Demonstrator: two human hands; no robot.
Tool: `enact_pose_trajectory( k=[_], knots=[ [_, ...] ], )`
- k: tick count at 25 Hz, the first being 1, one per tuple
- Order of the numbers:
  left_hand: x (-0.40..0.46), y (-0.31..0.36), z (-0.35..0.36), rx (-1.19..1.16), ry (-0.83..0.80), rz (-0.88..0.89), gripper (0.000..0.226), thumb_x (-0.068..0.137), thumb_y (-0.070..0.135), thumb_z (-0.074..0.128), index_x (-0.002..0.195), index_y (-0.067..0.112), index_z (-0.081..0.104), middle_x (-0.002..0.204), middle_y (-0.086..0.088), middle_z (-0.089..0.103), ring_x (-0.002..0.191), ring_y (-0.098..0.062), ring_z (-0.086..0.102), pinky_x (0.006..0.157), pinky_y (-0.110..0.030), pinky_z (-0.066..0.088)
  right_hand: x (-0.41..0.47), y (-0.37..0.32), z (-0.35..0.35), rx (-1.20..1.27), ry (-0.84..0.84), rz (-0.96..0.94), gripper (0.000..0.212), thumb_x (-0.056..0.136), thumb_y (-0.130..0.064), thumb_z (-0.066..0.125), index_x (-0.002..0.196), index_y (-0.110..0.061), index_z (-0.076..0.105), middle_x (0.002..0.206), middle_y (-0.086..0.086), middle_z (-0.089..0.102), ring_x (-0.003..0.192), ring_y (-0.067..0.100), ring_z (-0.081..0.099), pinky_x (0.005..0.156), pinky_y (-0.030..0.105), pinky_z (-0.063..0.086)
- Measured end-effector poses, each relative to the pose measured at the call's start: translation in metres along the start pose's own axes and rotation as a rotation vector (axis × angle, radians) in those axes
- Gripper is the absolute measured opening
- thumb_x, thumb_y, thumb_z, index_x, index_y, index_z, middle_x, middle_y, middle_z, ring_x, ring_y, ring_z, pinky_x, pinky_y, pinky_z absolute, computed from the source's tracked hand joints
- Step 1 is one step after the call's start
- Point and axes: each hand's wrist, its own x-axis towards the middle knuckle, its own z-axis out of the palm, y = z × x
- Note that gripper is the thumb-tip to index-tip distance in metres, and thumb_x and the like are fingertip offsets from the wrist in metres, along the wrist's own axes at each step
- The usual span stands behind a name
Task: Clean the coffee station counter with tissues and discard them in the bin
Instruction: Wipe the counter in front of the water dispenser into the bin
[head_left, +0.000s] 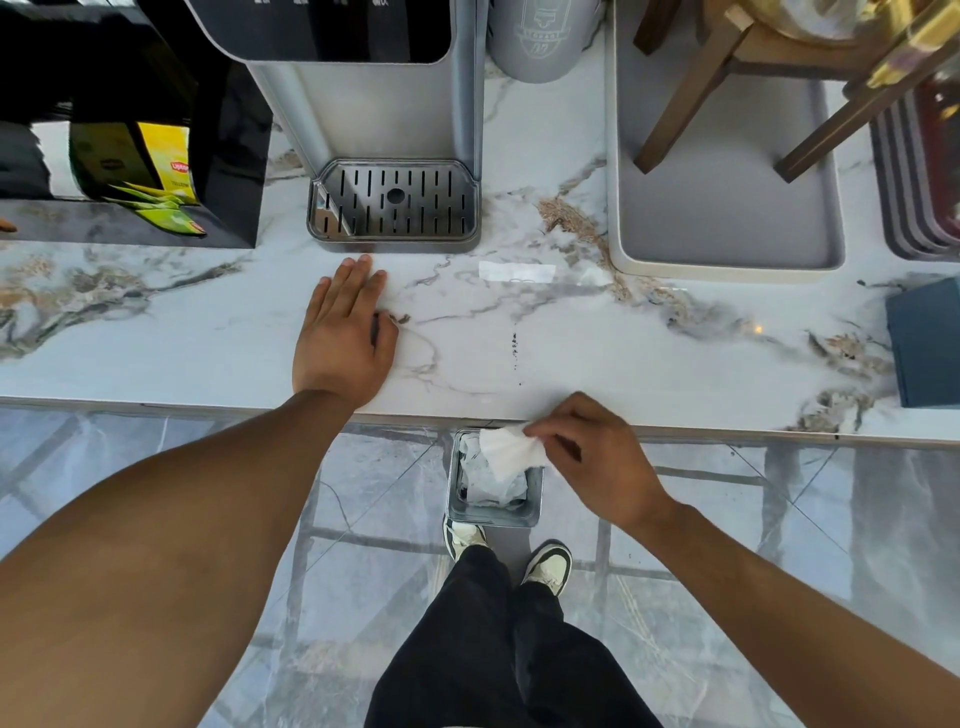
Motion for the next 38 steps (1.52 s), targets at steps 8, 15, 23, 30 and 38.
enact_pose_trajectory(
  k=[8,15,23,30,38],
  knots=[
    [0.0,0.001,-0.001,0.007,-0.015,-0.002,0.053,0.1,0.03,0.033,0.15,0.011,0.04,0.164,-0.006,0.027,0.154,-0.021,0.018,0.127,-0.044,0.015,0.083,-0.007,-0.04,-0.052,0.279,0.025,0.023,0.086,0.002,0.066,0.1,-0.012,0.077,0.088,0.007,0.063,0.07,0.011,0.059,0.072,0.011,0.044],
    [0.0,-0.001,0.001,0.01,0.007,0.003,0.051,0.1,0.028,0.036,0.148,0.011,0.042,0.164,-0.006,0.029,0.154,-0.022,0.021,0.127,-0.044,0.017,0.18,-0.011,-0.032,-0.18,0.372,0.156,0.027,0.092,-0.003,0.055,0.106,-0.015,0.075,0.111,0.009,0.065,0.092,0.023,0.066,0.09,0.022,0.05],
    [0.0,-0.001,0.002,0.015,0.008,0.002,0.053,0.099,0.03,0.034,0.148,0.012,0.042,0.163,-0.006,0.03,0.154,-0.022,0.022,0.127,-0.044,0.017,0.15,-0.005,-0.012,-0.146,0.225,-0.029,0.026,0.088,0.001,0.059,0.103,-0.01,0.076,0.096,0.012,0.062,0.083,0.02,0.062,0.079,0.017,0.043],
    [0.0,0.0,0.0,0.017,-0.007,-0.008,0.054,0.099,0.03,0.033,0.149,0.012,0.041,0.164,-0.006,0.028,0.154,-0.021,0.02,0.127,-0.043,0.015,0.037,-0.018,0.01,-0.005,-0.086,-0.126,0.027,0.086,0.007,0.063,0.1,-0.011,0.077,0.09,0.008,0.062,0.071,0.014,0.059,0.073,0.014,0.04],
    [0.0,0.001,0.0,0.008,-0.017,-0.009,0.053,0.1,0.03,0.035,0.149,0.012,0.041,0.164,-0.005,0.028,0.154,-0.02,0.019,0.127,-0.043,0.015,0.036,-0.002,-0.035,0.015,0.255,-0.017,0.032,0.083,0.008,0.065,0.103,-0.014,0.077,0.087,0.006,0.062,0.072,0.012,0.059,0.072,0.013,0.044]
  ],
)
